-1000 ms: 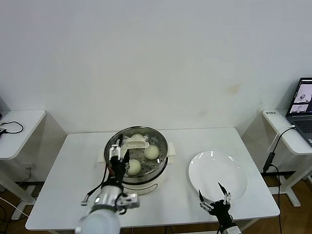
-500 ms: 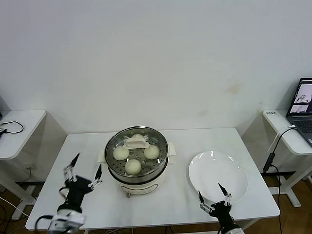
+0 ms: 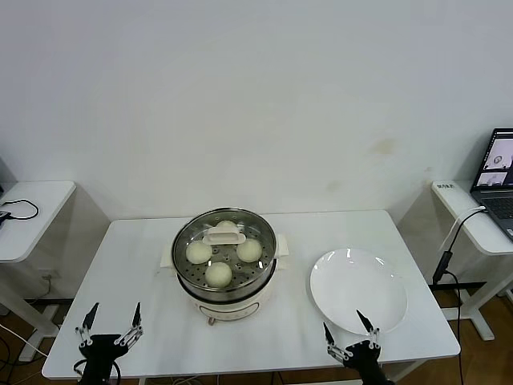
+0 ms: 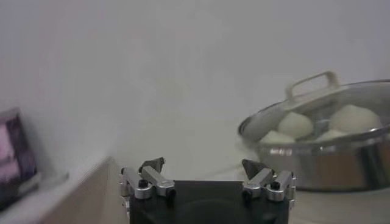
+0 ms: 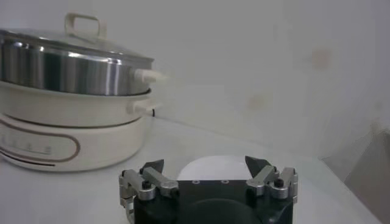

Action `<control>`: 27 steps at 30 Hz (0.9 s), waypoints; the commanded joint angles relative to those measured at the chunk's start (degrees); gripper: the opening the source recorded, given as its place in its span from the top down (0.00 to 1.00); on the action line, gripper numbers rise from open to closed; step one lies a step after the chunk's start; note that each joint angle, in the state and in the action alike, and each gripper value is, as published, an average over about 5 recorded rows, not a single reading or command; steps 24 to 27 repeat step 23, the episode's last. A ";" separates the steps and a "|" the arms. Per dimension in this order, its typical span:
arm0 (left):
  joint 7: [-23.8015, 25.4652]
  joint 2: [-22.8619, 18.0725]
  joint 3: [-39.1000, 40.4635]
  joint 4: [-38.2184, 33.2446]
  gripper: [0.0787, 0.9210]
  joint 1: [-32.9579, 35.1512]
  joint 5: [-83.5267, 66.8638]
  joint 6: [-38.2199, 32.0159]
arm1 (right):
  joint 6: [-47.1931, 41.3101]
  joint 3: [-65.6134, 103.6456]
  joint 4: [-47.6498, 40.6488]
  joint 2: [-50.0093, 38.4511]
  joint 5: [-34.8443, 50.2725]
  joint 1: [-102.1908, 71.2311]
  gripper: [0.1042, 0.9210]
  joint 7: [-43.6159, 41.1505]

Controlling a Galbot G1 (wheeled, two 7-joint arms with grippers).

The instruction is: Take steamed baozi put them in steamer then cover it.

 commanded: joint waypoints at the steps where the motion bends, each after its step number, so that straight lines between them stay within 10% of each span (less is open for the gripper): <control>1: -1.04 -1.12 -1.25 4.42 0.12 3.57 -11.00 -6.61 | -0.57 -1.56 1.75 -1.41 2.12 -2.32 0.12 0.51; 27: 0.85 -1.25 0.98 4.02 0.12 4.58 -8.40 -5.13 | -2.51 -3.12 2.70 -1.80 2.32 -3.00 0.12 0.69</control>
